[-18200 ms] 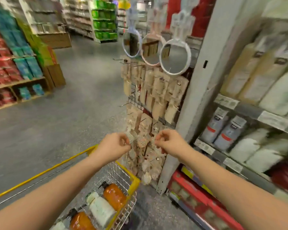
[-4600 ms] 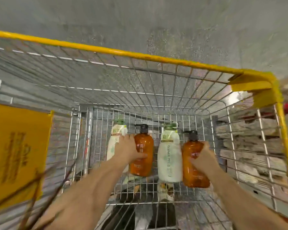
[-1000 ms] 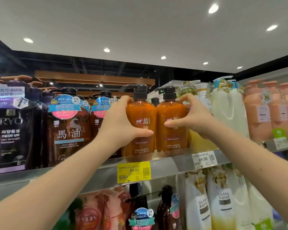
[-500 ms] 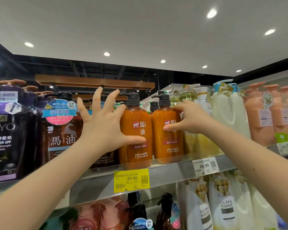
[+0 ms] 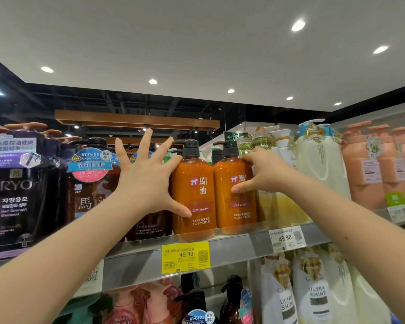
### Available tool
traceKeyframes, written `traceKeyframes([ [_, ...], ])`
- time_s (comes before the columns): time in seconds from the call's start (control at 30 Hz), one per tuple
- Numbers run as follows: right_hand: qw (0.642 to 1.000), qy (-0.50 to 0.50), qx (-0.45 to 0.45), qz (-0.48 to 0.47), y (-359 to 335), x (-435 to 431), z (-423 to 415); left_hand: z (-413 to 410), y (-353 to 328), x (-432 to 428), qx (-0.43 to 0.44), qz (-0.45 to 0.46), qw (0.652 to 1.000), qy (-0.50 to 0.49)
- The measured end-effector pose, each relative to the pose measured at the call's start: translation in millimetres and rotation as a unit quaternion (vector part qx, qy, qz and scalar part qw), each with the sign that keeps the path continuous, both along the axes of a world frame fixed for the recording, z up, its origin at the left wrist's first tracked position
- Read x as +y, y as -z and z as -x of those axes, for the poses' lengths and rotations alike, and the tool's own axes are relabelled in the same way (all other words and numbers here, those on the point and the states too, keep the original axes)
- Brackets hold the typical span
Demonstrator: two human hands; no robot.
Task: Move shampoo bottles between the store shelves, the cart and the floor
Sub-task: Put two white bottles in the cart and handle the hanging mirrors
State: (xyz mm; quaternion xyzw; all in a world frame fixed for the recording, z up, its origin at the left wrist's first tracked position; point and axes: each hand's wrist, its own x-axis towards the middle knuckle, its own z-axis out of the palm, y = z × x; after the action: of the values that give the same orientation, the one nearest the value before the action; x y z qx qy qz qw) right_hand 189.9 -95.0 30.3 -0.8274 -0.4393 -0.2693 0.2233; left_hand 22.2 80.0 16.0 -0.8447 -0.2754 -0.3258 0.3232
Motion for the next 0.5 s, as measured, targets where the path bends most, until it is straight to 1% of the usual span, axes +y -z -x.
traceKeyframes([
  [0.13,1.000,-0.013,0.016,-0.007,3.8,-3.3,1.1,0.8,0.2,-3.8,0.007,-0.002,1.000,-0.013],
  [0.23,0.999,-0.022,0.027,-0.022,8.8,-8.1,6.8,3.6,4.4,-9.1,0.003,-0.028,1.000,-0.012],
  [0.37,0.999,-0.008,-0.009,-0.052,15.8,-15.3,19.3,25.3,15.1,-19.1,-0.011,-0.017,1.000,0.017],
  [0.5,0.994,-0.037,-0.035,-0.094,16.1,-28.4,39.5,72.4,24.6,-30.8,-0.059,-0.001,0.996,0.060],
])
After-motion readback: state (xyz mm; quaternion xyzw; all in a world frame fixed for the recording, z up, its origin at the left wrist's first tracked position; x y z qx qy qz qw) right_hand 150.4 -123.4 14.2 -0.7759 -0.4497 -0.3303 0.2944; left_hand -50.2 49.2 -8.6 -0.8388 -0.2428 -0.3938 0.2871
